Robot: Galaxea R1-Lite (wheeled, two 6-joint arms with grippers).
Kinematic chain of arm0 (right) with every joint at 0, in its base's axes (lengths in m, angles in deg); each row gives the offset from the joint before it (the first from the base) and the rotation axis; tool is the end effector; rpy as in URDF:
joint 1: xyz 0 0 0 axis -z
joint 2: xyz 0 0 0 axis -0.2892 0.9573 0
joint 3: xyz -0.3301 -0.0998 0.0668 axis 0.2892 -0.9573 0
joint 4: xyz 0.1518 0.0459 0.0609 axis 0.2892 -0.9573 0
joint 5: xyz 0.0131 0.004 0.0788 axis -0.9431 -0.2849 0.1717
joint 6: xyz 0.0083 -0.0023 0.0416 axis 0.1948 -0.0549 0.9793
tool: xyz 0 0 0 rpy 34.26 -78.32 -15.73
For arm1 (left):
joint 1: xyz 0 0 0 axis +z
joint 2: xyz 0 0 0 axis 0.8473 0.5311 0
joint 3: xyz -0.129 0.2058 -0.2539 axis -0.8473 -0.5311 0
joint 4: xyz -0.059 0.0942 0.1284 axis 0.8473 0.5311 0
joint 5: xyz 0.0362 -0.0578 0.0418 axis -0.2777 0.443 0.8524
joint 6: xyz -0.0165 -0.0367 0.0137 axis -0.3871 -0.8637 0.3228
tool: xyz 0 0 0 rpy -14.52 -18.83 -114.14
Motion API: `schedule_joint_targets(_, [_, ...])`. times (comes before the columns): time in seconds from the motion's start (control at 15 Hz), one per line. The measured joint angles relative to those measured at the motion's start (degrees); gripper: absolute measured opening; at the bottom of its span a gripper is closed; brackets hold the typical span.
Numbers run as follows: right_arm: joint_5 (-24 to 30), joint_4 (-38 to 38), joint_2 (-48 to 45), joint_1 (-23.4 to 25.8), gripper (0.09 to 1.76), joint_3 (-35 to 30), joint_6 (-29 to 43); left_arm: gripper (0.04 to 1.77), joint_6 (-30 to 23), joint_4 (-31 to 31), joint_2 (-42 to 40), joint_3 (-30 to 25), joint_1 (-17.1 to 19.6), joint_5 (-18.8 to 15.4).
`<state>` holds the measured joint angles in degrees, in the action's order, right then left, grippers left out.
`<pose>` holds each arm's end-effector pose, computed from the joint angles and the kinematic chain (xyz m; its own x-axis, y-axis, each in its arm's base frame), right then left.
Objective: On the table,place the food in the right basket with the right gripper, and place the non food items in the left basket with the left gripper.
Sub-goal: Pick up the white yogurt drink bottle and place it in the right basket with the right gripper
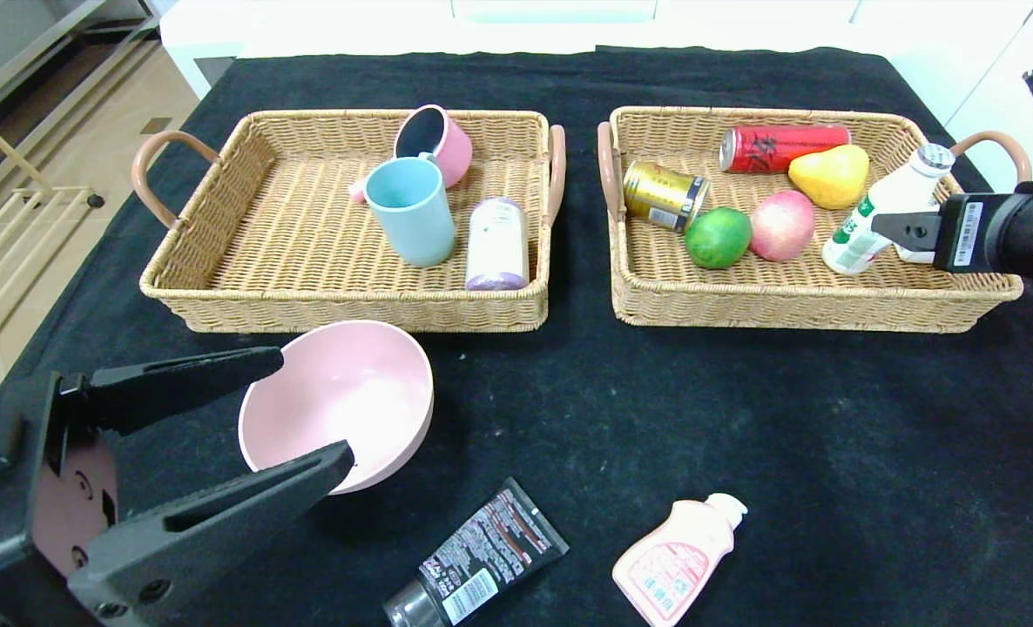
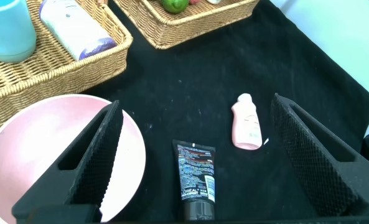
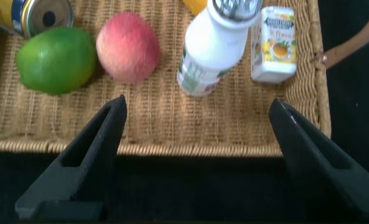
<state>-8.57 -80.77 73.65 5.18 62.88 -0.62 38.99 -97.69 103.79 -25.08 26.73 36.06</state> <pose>0.2498 0.0404 0.3559 0.9797 -0.0595 -0.1915 0.0563 0.9982 -0.0226 0.0812 -0.0627 0.3031 0.6819 -0.7314 0.0058 0.7314 0.6817 -0.0209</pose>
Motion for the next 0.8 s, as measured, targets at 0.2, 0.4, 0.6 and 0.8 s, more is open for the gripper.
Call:
schedule_joint_targets(0.2, [-1.0, -2.5, -3.8, -4.0, 1.68, -5.5, 0.6, 1.72, 0.0, 0.0, 0.0, 0.0, 0.0, 0.0])
schedule_joint_targets(0.4, [-4.2, -9.3, -6.1, -12.3, 1.69, -7.8, 6.1, 1.72, 0.0, 0.0, 0.0, 0.0, 0.0, 0.0])
schedule_joint_targets(0.6, [-7.8, -15.1, -6.4, -21.1, 1.70, -7.7, 14.5, 1.72, 0.0, 0.0, 0.0, 0.0, 0.0, 0.0])
schedule_joint_targets(0.8, [-10.1, -21.4, -4.5, -26.3, 1.70, -5.7, 24.8, 1.72, 0.0, 0.0, 0.1, 0.0, 0.0, 0.0])
